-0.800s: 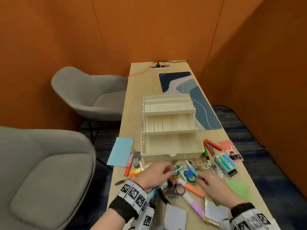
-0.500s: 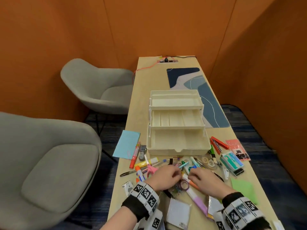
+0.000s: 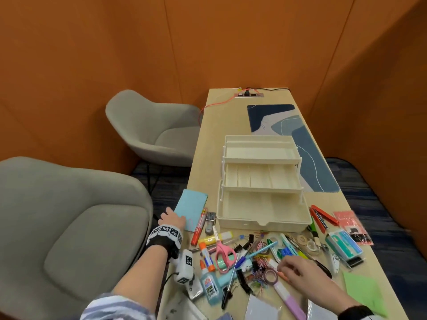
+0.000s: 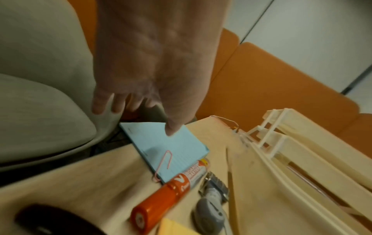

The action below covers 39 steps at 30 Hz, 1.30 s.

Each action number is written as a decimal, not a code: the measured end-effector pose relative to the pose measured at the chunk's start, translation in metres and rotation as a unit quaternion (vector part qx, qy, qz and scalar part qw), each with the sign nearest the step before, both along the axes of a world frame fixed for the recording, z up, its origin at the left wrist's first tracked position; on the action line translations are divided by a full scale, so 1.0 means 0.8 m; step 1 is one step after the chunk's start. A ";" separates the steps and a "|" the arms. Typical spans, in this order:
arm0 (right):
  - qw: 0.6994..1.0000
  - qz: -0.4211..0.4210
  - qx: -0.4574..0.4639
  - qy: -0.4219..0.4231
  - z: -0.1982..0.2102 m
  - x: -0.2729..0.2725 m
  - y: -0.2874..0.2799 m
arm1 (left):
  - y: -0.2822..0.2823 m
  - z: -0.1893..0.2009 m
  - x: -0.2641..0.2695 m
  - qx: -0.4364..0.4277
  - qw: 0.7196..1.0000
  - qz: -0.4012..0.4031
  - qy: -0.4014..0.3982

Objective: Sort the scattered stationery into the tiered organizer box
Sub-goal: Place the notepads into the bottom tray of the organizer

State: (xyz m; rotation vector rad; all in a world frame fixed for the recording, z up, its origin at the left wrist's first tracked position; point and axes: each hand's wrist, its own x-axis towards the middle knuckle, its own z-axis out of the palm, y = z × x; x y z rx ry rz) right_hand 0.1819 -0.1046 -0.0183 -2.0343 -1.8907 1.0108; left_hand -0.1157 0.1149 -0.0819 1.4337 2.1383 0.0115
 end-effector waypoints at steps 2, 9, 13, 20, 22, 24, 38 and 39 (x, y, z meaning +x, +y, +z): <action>1.000 -0.002 0.003 -0.006 0.004 0.003 0.004 | 0.007 -0.006 0.000 -0.028 0.999 0.006 -0.040; 1.000 0.002 0.001 -0.016 0.009 0.004 0.021 | 0.020 -0.024 -0.008 0.071 0.981 0.078 -0.161; 1.000 0.011 -0.002 -0.009 0.006 0.002 0.033 | 0.012 -0.011 -0.012 0.140 0.921 0.138 -0.335; 0.999 0.020 0.011 0.039 0.027 -0.008 0.069 | -0.004 0.032 -0.030 0.295 0.859 0.119 -0.401; 0.997 -0.008 0.024 0.068 0.032 -0.010 0.077 | -0.006 0.050 -0.038 0.312 0.845 0.116 -0.419; 0.991 -0.058 0.036 0.119 0.037 -0.014 0.082 | -0.009 0.069 -0.040 0.283 0.835 0.111 -0.458; 0.725 -0.312 -0.162 0.592 0.020 -0.012 0.086 | -0.070 0.099 0.077 -0.048 0.880 -0.111 -0.460; 0.713 -0.338 -0.153 0.595 0.019 -0.005 0.090 | -0.071 0.101 0.078 -0.036 0.881 -0.093 -0.463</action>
